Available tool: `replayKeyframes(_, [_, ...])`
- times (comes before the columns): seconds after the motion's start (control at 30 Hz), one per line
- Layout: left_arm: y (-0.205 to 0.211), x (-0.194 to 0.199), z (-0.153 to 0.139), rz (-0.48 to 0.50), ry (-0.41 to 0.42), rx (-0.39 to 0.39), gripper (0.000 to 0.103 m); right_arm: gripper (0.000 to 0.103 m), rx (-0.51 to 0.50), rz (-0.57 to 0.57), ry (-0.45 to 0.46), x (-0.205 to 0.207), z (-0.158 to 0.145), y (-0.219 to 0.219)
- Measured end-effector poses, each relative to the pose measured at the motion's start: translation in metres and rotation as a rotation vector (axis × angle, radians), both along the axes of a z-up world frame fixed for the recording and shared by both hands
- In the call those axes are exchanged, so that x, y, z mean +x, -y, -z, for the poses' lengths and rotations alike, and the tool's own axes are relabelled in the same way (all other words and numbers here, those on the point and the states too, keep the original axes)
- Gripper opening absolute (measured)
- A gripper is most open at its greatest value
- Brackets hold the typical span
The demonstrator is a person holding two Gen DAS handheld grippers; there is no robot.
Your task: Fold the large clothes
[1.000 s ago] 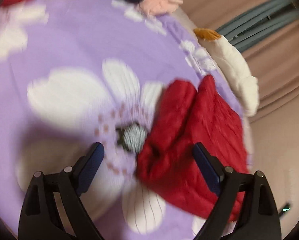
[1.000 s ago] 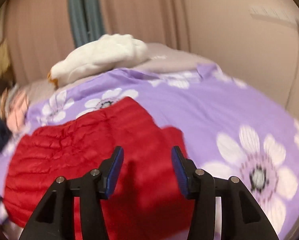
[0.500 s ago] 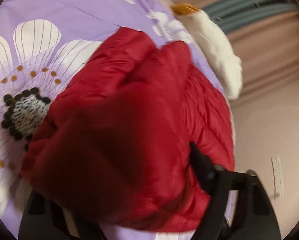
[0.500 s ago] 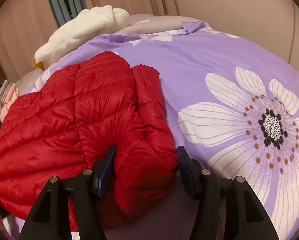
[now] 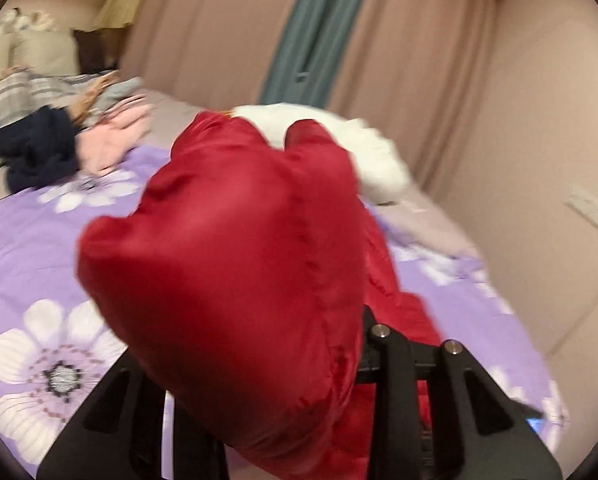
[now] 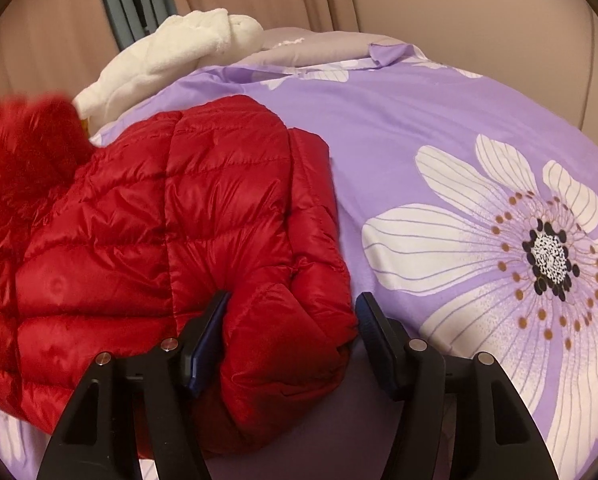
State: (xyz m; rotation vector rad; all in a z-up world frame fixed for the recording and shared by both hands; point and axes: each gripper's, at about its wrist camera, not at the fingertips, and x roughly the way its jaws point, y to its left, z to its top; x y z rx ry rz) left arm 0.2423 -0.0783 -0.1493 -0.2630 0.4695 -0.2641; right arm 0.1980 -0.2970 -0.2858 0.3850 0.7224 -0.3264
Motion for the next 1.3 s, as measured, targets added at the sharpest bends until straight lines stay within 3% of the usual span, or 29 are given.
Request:
replayKeyframes(0.13, [0.045,-0.009,-0.008,0.085,0.047,0.078,0.038,0.063,0.000,-0.002,0.002,0.000,0.001,-0.001])
replayKeyframes(0.27, [0.080,-0.010,0.009,0.190,-0.052,0.041,0.043,0.063,0.061,-0.002,0.039,-0.004,0.003,0.008])
replayKeyframes(0.4, [0.117,-0.018,0.029,0.192,-0.046,0.150,0.044,0.063,0.072,0.001,0.044,-0.011,-0.006,0.015])
replayKeyframes(0.5, [0.126,-0.020,0.039,0.211,-0.055,0.177,0.053,0.063,0.070,0.053,0.067,-0.030,-0.018,0.031])
replayKeyframes(0.53, [0.126,-0.014,0.043,0.216,-0.074,0.170,0.060,0.063,0.084,0.070,0.066,-0.035,-0.021,0.038])
replayKeyframes(0.63, [0.138,-0.003,0.058,0.240,-0.178,0.140,0.068,0.063,0.079,0.149,0.080,-0.054,-0.035,0.060])
replayKeyframes(0.77, [0.173,0.003,0.090,0.290,-0.186,0.314,0.073,0.063,0.020,0.204,0.115,-0.076,-0.057,0.078])
replayKeyframes(0.87, [0.180,0.003,0.103,0.286,-0.163,0.367,0.073,0.063,0.002,0.216,0.144,-0.090,-0.070,0.084])
replayKeyframes(0.97, [0.171,0.007,0.097,0.315,-0.196,0.339,0.073,0.063,-0.013,0.197,0.171,-0.098,-0.081,0.084])
replayKeyframes(1.1, [0.138,0.000,0.069,0.397,-0.253,0.213,0.080,0.063,0.056,0.156,0.222,-0.104,-0.093,0.084])
replayKeyframes(1.2, [0.104,-0.028,0.039,0.435,-0.194,0.134,0.081,0.070,0.072,0.150,0.250,-0.106,-0.104,0.078])
replayKeyframes(1.3, [0.073,-0.048,0.017,0.388,-0.149,0.137,0.079,0.072,0.071,0.115,0.276,-0.103,-0.115,0.063])
